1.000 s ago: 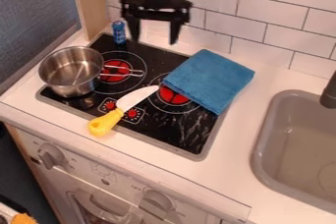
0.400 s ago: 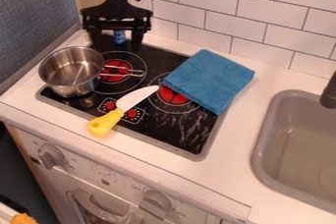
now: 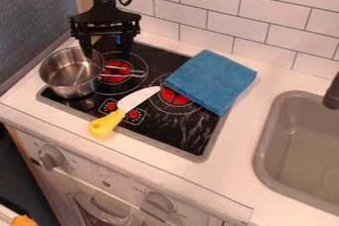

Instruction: Put the silver pot on the blue cloth

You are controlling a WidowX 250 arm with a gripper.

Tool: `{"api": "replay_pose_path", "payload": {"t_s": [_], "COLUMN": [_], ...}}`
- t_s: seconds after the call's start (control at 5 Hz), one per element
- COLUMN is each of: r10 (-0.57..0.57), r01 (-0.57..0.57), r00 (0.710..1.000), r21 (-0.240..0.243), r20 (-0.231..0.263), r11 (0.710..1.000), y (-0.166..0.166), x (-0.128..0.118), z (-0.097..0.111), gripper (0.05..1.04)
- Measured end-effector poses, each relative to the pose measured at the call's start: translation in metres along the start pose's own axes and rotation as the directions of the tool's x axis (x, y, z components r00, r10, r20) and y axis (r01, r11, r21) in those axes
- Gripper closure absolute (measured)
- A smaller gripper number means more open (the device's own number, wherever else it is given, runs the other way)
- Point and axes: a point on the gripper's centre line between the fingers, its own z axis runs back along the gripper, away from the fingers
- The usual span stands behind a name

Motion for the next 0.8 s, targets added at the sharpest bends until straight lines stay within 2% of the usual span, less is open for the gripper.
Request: {"api": "replay_pose_path", "payload": {"t_s": [0.2, 0.4, 0.6, 0.8], "r10": [0.013, 0.014, 0.033, 0.053], "r01": [-0.013, -0.013, -0.032, -0.053], "r00": [1.000, 0.999, 0.999, 0.999], "r21": [0.018, 0.017, 0.031, 0.052], "r20": [-0.021, -0.037, -0.027, -0.007], "r11": [1.000, 1.000, 0.999, 0.997], "y": [0.001, -0.001, 0.002, 0.001], "x": [-0.004, -0.007, -0.009, -0.011], "z": [-0.011, -0.025, -0.028, -0.030], "gripper": [0.085, 0.125, 0.274, 0.583]}}
